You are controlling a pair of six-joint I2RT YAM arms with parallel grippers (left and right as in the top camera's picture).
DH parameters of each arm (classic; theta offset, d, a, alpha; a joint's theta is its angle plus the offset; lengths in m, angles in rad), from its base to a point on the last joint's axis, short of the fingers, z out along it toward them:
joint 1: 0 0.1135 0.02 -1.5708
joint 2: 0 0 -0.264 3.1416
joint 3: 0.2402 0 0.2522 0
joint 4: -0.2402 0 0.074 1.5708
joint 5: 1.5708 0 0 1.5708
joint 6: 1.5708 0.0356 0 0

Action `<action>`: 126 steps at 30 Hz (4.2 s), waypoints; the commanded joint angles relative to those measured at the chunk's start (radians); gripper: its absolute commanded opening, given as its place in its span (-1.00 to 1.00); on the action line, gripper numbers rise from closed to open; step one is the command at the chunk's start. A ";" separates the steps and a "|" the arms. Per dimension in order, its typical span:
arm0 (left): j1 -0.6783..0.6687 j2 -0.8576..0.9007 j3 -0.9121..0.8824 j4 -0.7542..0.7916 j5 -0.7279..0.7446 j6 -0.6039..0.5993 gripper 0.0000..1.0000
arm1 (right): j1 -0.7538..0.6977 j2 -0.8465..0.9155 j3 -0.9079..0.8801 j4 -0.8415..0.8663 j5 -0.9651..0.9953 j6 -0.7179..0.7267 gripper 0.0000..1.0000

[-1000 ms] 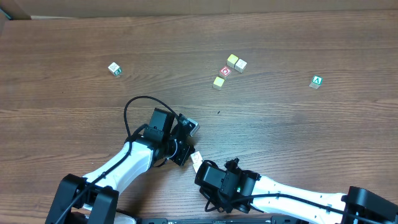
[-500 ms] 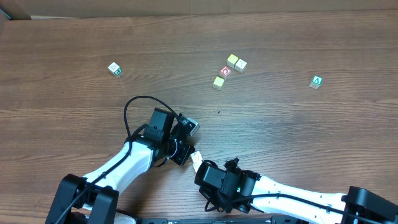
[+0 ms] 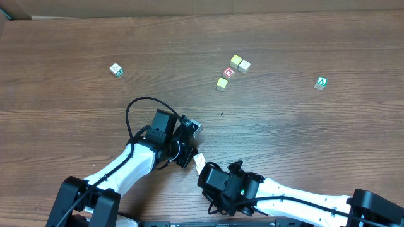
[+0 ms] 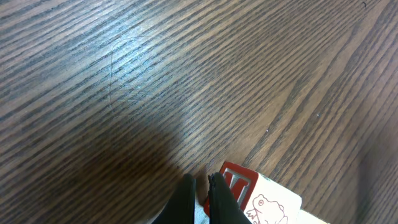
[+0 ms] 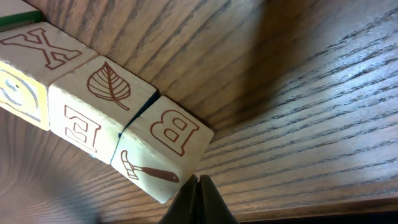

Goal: Flip 4 blocks

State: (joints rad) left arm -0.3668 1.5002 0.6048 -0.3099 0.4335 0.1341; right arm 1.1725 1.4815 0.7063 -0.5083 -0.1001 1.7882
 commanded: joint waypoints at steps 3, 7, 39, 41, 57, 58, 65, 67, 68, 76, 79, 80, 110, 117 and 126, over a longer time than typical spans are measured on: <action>-0.015 0.011 0.004 -0.007 0.039 0.000 -0.92 | 0.016 0.027 0.002 0.024 0.045 0.019 -0.92; -0.015 0.011 0.004 -0.007 0.041 0.000 -0.92 | 0.017 0.034 0.002 0.034 0.046 0.019 -0.92; -0.016 0.011 0.004 0.006 0.066 0.001 -0.92 | 0.018 0.034 0.002 0.060 0.047 0.019 -0.92; -0.016 0.011 0.004 0.009 0.066 0.001 -0.92 | 0.018 0.034 0.002 0.060 0.047 0.019 -0.92; -0.015 0.011 0.004 0.016 0.055 0.001 -0.92 | 0.018 0.081 0.002 0.095 0.028 0.018 -0.92; -0.015 0.011 0.004 0.016 0.053 0.000 -0.92 | 0.018 0.081 0.002 0.093 0.027 0.015 -0.92; -0.012 0.011 0.004 0.016 0.011 -0.014 -0.92 | 0.030 0.080 0.002 0.093 0.031 -0.007 -0.92; -0.012 0.011 0.004 0.016 -0.007 -0.027 -0.92 | 0.034 0.080 0.002 0.093 0.034 -0.008 -0.92; -0.012 0.011 0.004 0.015 -0.013 -0.028 -0.92 | 0.034 0.080 0.002 0.092 0.035 -0.008 -0.92; -0.011 0.011 0.004 0.016 -0.035 -0.039 -0.92 | 0.034 0.080 0.002 0.069 0.039 -0.008 -0.92; -0.011 0.011 0.004 0.015 -0.048 -0.046 -0.92 | 0.034 0.077 0.003 0.063 0.039 -0.010 -0.92; -0.011 0.011 0.004 0.015 -0.048 -0.046 -0.91 | 0.034 0.076 0.004 0.059 0.039 -0.011 -0.92; 0.217 0.011 0.004 -0.085 -0.038 -0.255 -0.92 | -0.295 -0.098 0.021 0.037 0.174 -0.751 -0.92; 0.217 0.011 0.004 -0.085 0.012 -0.255 -0.92 | -0.315 0.005 0.021 0.097 0.166 -0.758 -0.92; 0.217 0.011 0.004 -0.083 0.012 -0.262 -0.92 | -0.315 0.101 0.020 0.201 0.098 -0.777 -0.92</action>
State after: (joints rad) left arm -0.1551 1.5002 0.6048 -0.3962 0.4271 -0.1104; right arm 0.8589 1.5661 0.7071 -0.3271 0.0257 1.0382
